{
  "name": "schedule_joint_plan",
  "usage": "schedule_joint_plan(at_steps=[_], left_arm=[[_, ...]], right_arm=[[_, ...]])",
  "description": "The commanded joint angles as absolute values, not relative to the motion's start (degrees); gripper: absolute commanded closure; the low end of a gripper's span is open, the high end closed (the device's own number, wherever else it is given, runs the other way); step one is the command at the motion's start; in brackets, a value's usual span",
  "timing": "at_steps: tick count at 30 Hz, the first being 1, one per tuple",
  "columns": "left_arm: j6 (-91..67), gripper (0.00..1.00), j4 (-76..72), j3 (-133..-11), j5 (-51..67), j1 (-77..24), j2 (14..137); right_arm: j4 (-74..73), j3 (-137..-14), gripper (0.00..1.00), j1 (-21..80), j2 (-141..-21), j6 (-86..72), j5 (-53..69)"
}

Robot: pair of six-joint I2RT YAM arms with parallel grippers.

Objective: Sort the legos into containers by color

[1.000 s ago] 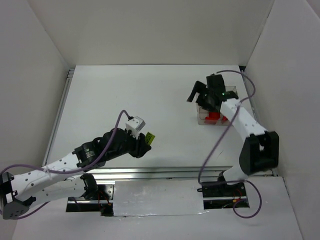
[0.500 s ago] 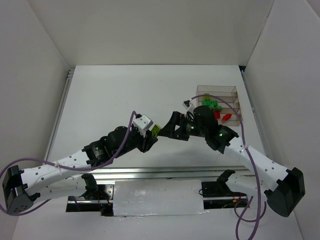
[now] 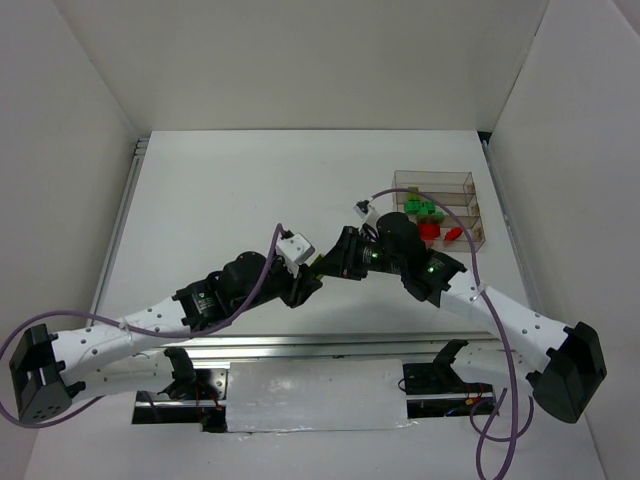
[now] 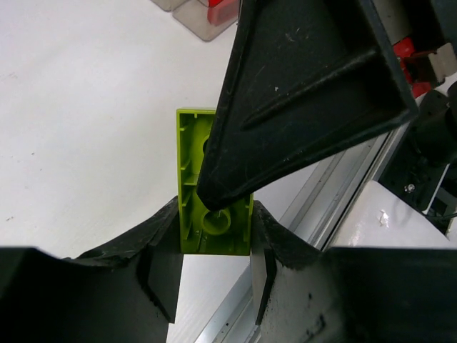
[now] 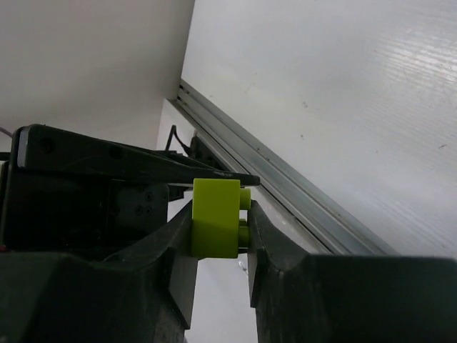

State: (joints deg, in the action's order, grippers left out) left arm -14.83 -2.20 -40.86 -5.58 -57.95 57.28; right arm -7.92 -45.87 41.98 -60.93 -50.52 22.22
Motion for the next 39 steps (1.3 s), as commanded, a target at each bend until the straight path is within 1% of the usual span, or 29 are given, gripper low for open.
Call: schedule_joint_plan(at_steps=[1,2,4,5,6,7,8,10,11,12,14,15,16,18,19,20,23,24,26,27,28,29,30,32,33,35,36,37,39], left_arm=[[-13.6,0.99,-5.4,-41.7,-4.4,-58.1,58.3],[-13.6,0.96,-5.4,-41.7,-4.8,-58.2,58.3],[-14.2,0.65,-5.1,-41.7,-7.8,-58.2,58.4],[-15.7,0.08,-4.9,-41.7,-10.1,-58.2,58.4],[-16.7,0.01,-4.6,-41.9,-12.0,-58.2,58.4],[-17.8,0.01,-3.9,-42.1,-14.4,-58.2,58.4],[-20.0,0.0,-1.9,-42.4,-19.2,-58.1,58.4],[-24.8,0.0,2.9,-44.8,-24.4,-58.0,58.9],[-26.7,0.01,5.4,-45.7,-26.8,-58.0,59.0],[-28.8,0.0,11.6,-47.6,-31.5,-57.8,59.5],[-34.5,0.0,21.0,-49.4,-35.4,-57.6,59.9],[-35.3,0.01,23.3,-50.5,-35.6,-57.5,59.7],[-36.5,0.01,25.3,-50.9,-35.2,-57.4,59.3],[-37.5,0.01,30.7,-51.6,-34.1,-57.4,57.4],[-38.2,0.0,32.2,-51.8,-33.7,-57.4,56.5],[-38.4,0.0,33.6,-51.8,-33.1,-57.4,54.2],[-38.5,0.01,37.0,-50.9,-30.7,-57.6,49.2],[-38.5,0.01,37.1,-50.4,-29.5,-57.7,47.9],[-38.1,0.0,36.0,-48.3,-27.6,-57.7,44.5],[-38.0,0.0,35.3,-47.7,-26.9,-57.9,43.8],[-37.9,0.01,34.5,-47.4,-26.1,-57.9,43.2],[-37.5,0.0,34.2,-47.2,-25.4,-58.0,43.1],[-37.3,0.01,34.0,-47.3,-25.0,-58.0,43.2],[-36.9,0.0,34.6,-48.3,-24.7,-57.9,44.6],[-36.7,0.0,35.0,-48.7,-24.8,-58.0,45.1],[-37.1,0.01,36.3,-49.7,-26.0,-57.9,46.3],[-37.5,0.01,36.6,-49.9,-26.5,-58.0,46.6],[-37.7,0.01,36.8,-50.1,-26.6,-58.0,46.8],[-38.2,0.01,37.6,-50.4,-27.4,-58.0,47.0]], right_arm=[[-4.0,-47.4,1.0,42.6,-61.3,-51.5,21.3],[-3.6,-47.2,1.0,42.6,-61.2,-51.5,21.5],[-3.5,-47.0,1.0,42.7,-61.3,-51.5,22.0],[-3.5,-47.0,1.0,42.7,-61.3,-51.2,21.7],[-4.2,-47.5,1.0,42.6,-61.2,-50.5,20.7],[-6.8,-48.1,1.0,42.5,-61.3,-48.7,18.5],[-8.7,-48.8,1.0,42.0,-61.5,-47.3,12.2],[-14.3,-52.1,1.0,37.4,-64.8,-43.1,5.3],[-16.1,-53.5,1.0,34.5,-66.7,-42.0,2.7],[-19.0,-57.1,1.0,26.5,-71.7,-40.8,0.1],[-20.1,-63.0,1.0,19.6,-77.1,-40.3,-3.9],[-20.9,-65.2,1.0,16.6,-80.0,-40.6,-7.7],[-21.7,-67.6,1.0,11.6,-85.3,-41.3,-9.0],[-22.4,-74.1,1.0,7.9,-90.4,-43.1,-12.7],[-22.9,-76.4,1.0,5.2,-95.3,-43.5,-13.7],[-24.1,-81.5,1.0,4.1,-97.8,-44.1,-15.0],[-26.5,-90.1,1.0,1.0,-106.2,-43.3,-13.9],[-27.1,-91.7,1.0,0.6,-109.2,-42.7,-13.7],[-27.8,-95.3,1.0,0.4,-111.5,-42.2,-13.6],[-28.1,-96.3,1.0,-1.3,-113.3,-41.3,-13.5],[-28.6,-97.4,0.99,-1.5,-114.2,-41.0,-13.4],[-29.3,-99.3,0.95,-2.1,-115.0,-40.4,-13.2],[-30.7,-100.2,0.8,-2.4,-116.5,-40.3,-12.9],[-31.5,-101.5,0.43,-2.9,-117.6,-40.3,-13.2],[-31.4,-101.5,0.29,-3.1,-117.9,-40.2,-13.4],[-31.1,-102.0,0.21,-3.3,-118.2,-39.6,-13.8],[-32.1,-102.7,0.1,-3.4,-118.8,-39.2,-13.9],[-32.6,-103.5,0.07,-3.5,-119.1,-38.9,-13.8],[-35.2,-105.8,0.06,-3.3,-118.7,-38.1,-13.6]])
